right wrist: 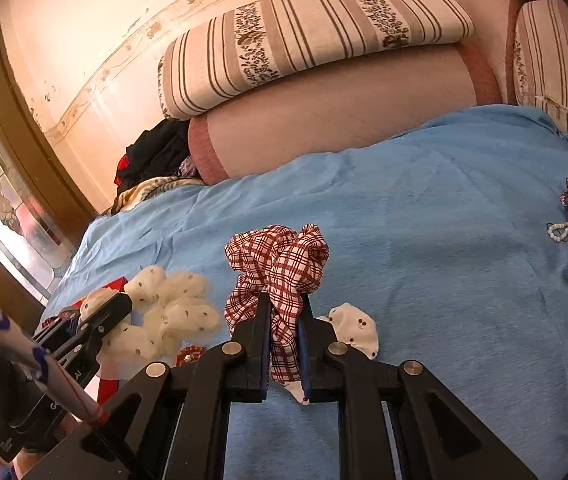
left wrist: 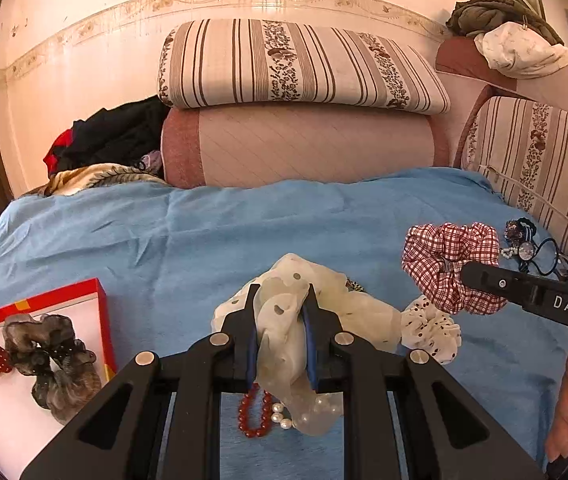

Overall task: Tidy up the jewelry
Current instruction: 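Lift both held scrunchies and carry them toward the box lid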

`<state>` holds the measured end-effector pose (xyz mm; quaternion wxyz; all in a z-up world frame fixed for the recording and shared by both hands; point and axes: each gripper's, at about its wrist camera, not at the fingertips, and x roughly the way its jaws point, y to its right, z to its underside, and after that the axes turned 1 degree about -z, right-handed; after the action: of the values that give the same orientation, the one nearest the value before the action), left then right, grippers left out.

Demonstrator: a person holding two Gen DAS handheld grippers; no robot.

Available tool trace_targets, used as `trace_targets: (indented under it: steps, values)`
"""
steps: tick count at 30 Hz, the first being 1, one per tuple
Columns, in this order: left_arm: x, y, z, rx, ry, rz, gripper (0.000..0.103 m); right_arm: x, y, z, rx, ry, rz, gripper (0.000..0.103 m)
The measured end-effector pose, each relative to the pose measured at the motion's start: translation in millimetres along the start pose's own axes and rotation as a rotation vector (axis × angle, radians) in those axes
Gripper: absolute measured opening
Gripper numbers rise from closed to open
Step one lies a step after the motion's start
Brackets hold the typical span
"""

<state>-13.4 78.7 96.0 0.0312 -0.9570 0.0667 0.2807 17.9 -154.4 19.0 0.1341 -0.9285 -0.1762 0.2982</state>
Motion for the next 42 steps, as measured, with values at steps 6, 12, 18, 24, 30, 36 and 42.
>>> trace_targets:
  steps: [6,12,18,24,30,36,42]
  values:
    - [-6.3,-0.8,-0.2,0.010,0.013,-0.017,0.017,1.3,-6.1,1.8,-0.013,-0.005,-0.009,0.012]
    - [-11.1,-7.0,0.2,0.009,0.018,-0.027,0.017,3.0,-15.3,4.2,-0.034,-0.011,-0.016,0.012]
    - [-17.3,-12.2,0.4,0.002,0.027,-0.035,0.017,4.5,-24.7,6.1,-0.053,-0.016,-0.026,0.012]
    - [-23.0,-18.1,0.0,-0.007,0.034,-0.044,0.017,4.7,-33.0,9.2,-0.068,-0.021,-0.033,0.012]
    - [-29.8,-25.7,-0.3,-0.014,0.041,-0.052,0.018,5.2,-41.8,10.0,-0.082,-0.024,-0.042,0.012]
    - [-38.2,-38.0,0.8,-0.031,0.048,-0.066,0.018,5.5,-51.9,12.0,-0.094,-0.028,-0.053,0.012]
    - [-46.9,-50.4,2.2,-0.046,0.055,-0.082,0.018,7.5,-65.3,17.1,-0.109,-0.034,-0.062,0.012]
